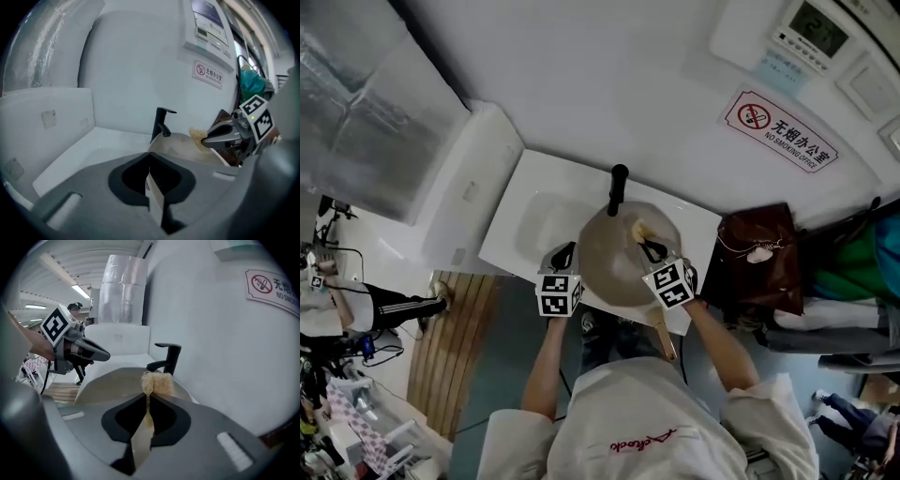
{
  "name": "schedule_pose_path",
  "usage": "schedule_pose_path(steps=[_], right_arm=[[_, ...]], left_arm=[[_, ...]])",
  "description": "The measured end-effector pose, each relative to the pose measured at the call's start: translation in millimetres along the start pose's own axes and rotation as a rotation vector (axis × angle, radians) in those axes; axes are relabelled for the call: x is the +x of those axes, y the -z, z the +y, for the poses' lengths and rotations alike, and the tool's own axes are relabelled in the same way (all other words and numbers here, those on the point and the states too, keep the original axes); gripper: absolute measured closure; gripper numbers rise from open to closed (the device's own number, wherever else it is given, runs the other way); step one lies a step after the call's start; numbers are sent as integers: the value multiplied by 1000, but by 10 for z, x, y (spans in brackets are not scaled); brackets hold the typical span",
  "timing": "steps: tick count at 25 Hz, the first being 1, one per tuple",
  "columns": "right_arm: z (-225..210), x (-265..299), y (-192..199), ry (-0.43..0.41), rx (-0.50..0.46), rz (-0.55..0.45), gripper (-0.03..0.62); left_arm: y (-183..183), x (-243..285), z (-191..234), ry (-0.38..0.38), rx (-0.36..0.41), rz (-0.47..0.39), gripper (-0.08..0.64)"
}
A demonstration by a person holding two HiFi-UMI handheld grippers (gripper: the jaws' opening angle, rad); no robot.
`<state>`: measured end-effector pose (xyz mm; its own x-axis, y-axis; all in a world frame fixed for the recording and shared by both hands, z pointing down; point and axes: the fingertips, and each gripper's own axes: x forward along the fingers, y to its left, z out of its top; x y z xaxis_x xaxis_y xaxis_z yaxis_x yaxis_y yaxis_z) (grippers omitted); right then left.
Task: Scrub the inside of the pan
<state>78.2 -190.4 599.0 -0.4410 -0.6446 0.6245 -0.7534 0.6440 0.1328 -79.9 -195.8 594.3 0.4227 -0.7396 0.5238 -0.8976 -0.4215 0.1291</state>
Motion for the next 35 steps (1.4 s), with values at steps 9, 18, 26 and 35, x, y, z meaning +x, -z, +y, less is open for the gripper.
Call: schedule_pose_path(steps=[9, 18, 26, 35], right_arm=[[-109, -217, -276, 70, 79, -93, 561], [-386, -533, -629, 164, 148, -218, 561], [-517, -788, -944, 213, 189, -309, 561], [-626, -945, -1128, 268, 206, -371, 563]], left_arm=[[-261, -97, -325, 62, 39, -57, 560], [-659, -205, -457, 87, 81, -137, 560], [-1074, -304, -528, 101, 119, -215, 560], [-1386, -386, -515, 100, 152, -269, 560]])
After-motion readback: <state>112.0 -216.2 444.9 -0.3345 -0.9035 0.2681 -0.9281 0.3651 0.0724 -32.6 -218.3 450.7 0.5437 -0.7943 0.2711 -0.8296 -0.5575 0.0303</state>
